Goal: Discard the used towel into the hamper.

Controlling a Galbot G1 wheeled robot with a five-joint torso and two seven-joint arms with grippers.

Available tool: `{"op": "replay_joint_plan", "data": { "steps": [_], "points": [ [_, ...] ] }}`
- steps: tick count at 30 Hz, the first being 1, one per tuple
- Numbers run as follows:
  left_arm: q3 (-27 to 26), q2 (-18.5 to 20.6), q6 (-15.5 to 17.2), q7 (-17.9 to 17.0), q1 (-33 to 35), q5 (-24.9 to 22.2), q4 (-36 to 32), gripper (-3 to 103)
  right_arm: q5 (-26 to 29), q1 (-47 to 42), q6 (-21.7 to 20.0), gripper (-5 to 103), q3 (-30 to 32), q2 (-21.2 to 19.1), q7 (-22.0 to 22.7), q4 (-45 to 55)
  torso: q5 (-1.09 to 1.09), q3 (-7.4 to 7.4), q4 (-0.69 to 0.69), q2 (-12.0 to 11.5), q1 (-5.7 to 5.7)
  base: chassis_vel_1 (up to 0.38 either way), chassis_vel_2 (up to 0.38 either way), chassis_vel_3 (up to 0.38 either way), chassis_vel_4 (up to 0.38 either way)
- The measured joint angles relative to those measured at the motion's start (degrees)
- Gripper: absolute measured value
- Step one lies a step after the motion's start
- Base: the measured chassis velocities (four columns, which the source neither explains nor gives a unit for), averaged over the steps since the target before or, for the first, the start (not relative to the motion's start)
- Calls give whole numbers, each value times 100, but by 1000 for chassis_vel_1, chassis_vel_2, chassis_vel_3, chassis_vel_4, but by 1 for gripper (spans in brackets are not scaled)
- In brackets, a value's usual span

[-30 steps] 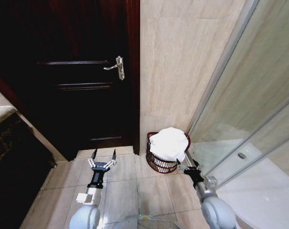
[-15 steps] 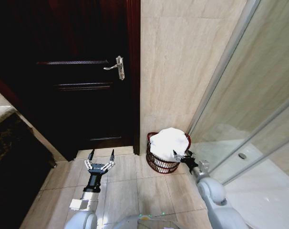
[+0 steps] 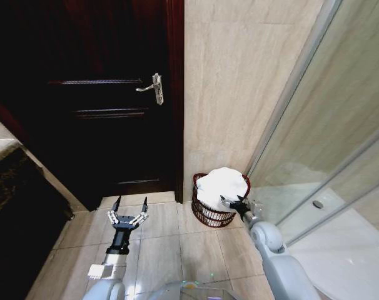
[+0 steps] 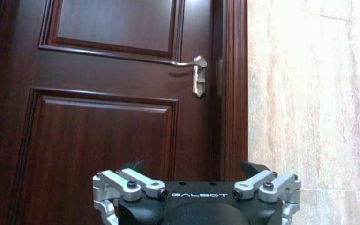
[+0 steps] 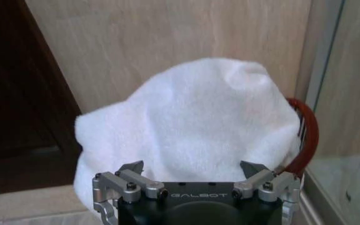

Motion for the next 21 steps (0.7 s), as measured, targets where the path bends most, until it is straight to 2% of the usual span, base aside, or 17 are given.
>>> {"op": "replay_joint_plan", "data": {
  "steps": [11, 12, 19, 21],
  "points": [
    [-5, 0, 21, 9, 30, 6, -54, 100, -37, 107, 152, 100, -14, 62, -274, -377, 0, 0, 0, 0, 0, 0, 0, 0, 0],
    [-6, 0, 15, 15, 41, 8, -56, 100, -53, 142, 178, 103, -30, 60, -285, -421, 0, 0, 0, 0, 0, 0, 0, 0, 0],
    [-11, 0, 7, 19, 41, 8, -68, 100, -78, 189, 215, 89, -32, 22, -286, -475, 0, 0, 0, 1, 0, 0, 0, 0, 0],
    [-9, 0, 8, 19, 24, 8, -74, 100, -79, 197, 242, 82, -26, -10, -290, -509, 0, 0, 0, 1, 0, 0, 0, 0, 0]
  ]
}}
